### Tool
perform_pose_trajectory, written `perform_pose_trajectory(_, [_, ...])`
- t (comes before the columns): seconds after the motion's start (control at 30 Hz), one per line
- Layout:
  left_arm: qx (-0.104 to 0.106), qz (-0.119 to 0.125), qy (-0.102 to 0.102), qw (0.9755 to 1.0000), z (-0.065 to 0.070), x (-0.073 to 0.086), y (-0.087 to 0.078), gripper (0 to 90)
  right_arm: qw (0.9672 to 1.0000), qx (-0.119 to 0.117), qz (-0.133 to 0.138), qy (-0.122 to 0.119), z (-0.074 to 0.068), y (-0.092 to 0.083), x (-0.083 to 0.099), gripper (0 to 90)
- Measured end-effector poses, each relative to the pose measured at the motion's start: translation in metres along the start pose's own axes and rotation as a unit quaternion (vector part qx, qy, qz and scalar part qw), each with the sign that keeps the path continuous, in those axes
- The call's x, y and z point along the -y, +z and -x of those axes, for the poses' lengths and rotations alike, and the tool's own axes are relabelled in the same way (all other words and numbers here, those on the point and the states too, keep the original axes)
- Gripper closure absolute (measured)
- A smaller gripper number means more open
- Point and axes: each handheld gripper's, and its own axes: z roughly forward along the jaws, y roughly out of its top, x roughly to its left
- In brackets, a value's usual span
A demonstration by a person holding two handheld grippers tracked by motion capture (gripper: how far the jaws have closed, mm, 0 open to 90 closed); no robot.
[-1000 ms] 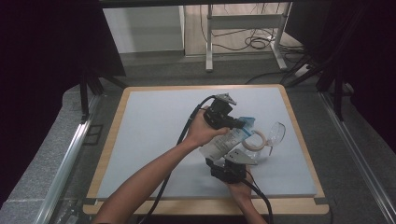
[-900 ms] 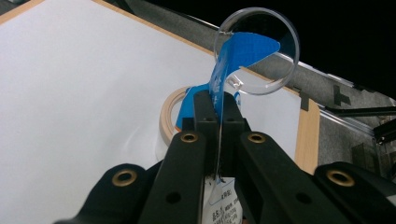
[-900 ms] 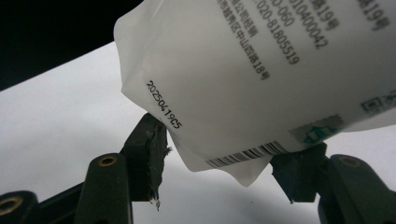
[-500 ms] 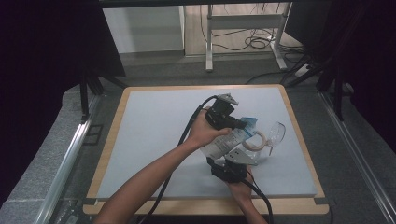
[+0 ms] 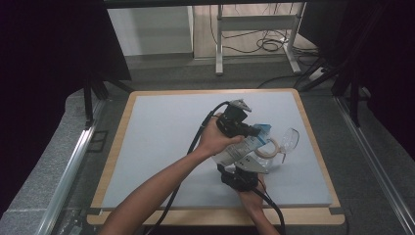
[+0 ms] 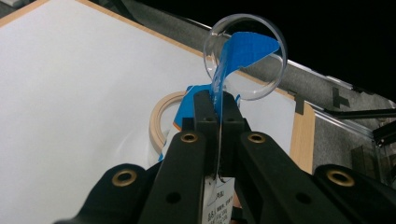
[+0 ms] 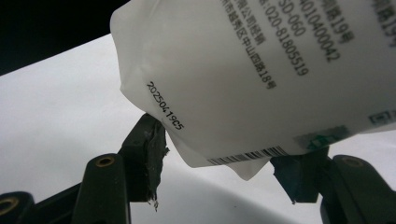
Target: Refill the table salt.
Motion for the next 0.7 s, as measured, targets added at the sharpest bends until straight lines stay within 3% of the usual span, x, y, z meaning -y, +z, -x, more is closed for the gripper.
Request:
perform_pose_trajectory(0.4, [-0.010, -0.013, 0.001, 0.9999, -0.0044, -0.0069, 0.0072, 90.0, 0.9994, -0.027, 0.002, 0.022, 0.0048, 0.0003, -0.0035, 40.3])
perform_pose_trajectory(0.7, [-0.013, -0.017, 0.004, 0.9998, -0.0038, -0.0099, 0.0085, 90.0, 0.9991, -0.032, 0.006, 0.027, 0.0079, -0.0011, -0.0043, 40.2])
